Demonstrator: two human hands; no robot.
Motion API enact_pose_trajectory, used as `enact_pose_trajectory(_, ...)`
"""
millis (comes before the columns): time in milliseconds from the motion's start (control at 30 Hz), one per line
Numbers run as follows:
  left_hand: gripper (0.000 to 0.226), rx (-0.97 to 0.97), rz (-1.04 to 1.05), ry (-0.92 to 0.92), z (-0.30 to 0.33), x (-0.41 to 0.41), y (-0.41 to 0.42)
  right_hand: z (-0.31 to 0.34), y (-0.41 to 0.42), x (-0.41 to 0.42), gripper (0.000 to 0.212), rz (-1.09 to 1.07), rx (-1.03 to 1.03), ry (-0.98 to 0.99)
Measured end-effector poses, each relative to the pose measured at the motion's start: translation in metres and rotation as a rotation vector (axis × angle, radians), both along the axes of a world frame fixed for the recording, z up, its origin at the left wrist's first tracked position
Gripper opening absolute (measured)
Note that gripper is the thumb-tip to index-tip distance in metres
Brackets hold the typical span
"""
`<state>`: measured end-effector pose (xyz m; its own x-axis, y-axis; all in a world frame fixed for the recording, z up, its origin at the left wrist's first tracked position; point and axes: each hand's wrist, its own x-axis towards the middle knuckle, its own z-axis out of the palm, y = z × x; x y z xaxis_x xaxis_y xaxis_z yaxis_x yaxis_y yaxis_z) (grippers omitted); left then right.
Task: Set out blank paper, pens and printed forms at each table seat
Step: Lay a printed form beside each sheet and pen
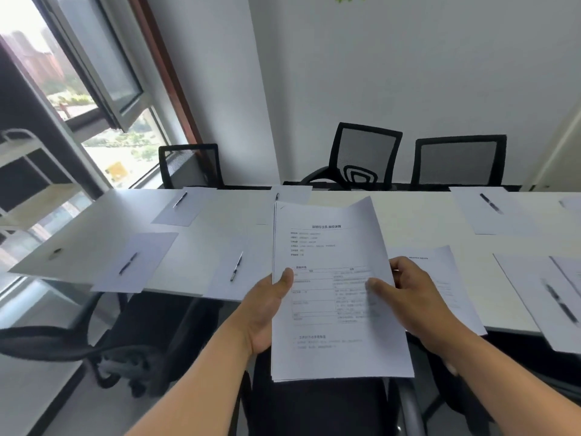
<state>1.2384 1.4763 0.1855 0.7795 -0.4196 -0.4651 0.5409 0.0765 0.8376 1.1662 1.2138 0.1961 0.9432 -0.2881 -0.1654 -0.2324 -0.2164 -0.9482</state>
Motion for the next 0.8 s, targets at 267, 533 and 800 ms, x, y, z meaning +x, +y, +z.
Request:
enact_pose_trajectory(267,0.046,-0.012,0.079,-0.067,0.04,-0.07,0.029,0.035,0.023,-0.048,0.019,0.097,-0.002,-0.056)
enact_pose_trajectory(533,0.045,-0.001,0.138,-0.105,0.073,-0.081,0.067,0.06,0.064,-0.053,0.015,0.107,0.0,-0.088)
enact_pose_trajectory(800,0.043,-0.01,0.13,-0.116,0.068,-0.025,0.153,0.057,0.15,0.001,0.014,0.083,0.002,-0.08)
